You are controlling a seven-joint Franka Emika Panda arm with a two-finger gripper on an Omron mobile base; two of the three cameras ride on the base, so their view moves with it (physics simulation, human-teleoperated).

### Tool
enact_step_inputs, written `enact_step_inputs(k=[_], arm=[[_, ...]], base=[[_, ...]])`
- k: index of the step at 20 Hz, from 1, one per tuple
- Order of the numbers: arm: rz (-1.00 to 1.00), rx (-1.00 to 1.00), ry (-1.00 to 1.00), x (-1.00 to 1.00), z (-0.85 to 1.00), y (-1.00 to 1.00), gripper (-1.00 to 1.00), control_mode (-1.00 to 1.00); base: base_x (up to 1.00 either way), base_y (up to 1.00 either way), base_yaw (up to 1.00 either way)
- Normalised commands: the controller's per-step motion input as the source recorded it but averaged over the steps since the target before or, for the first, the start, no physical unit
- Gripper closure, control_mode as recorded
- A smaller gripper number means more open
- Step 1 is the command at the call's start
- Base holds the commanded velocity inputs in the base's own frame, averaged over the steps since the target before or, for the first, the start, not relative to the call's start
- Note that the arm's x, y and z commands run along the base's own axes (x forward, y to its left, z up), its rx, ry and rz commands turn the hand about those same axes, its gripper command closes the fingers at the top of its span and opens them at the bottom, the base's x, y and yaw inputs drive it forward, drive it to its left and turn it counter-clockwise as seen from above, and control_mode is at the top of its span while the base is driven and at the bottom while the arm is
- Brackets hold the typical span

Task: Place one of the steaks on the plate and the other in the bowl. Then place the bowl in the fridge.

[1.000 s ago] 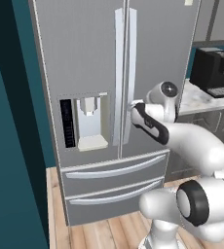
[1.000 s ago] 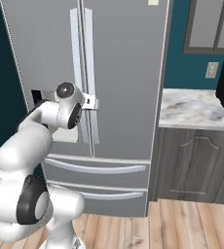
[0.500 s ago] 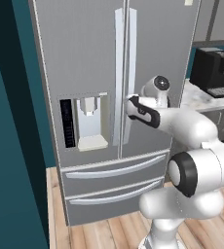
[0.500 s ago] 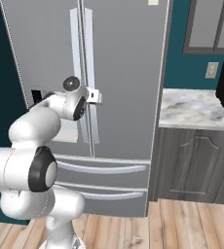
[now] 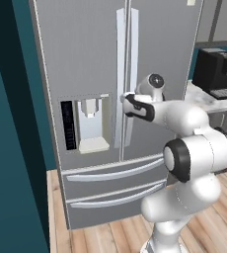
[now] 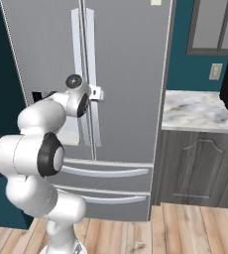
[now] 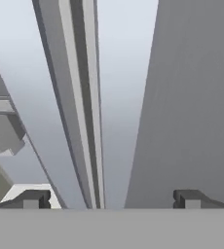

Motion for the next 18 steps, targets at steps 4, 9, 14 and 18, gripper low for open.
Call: enact_step_inputs(k=[4,9,14,18], arm=[[0.0,0.0,0.0,0.56,0.0,0.0,-1.0,-1.0],[0.0,0.0,0.0,0.6,0.0,0.0,-1.0,-1.0],[0.0,0.0,0.0,0.45,0.0,0.0,-1.0,-1.0],[0.03,0.0,-0.02,0.22,0.0,0.0,-1.0,-1.0]], base=[[0.0,0.0,0.0],[0.0,0.0,0.0],[0.0,0.0,0.0],[0.0,0.0,0.0]])
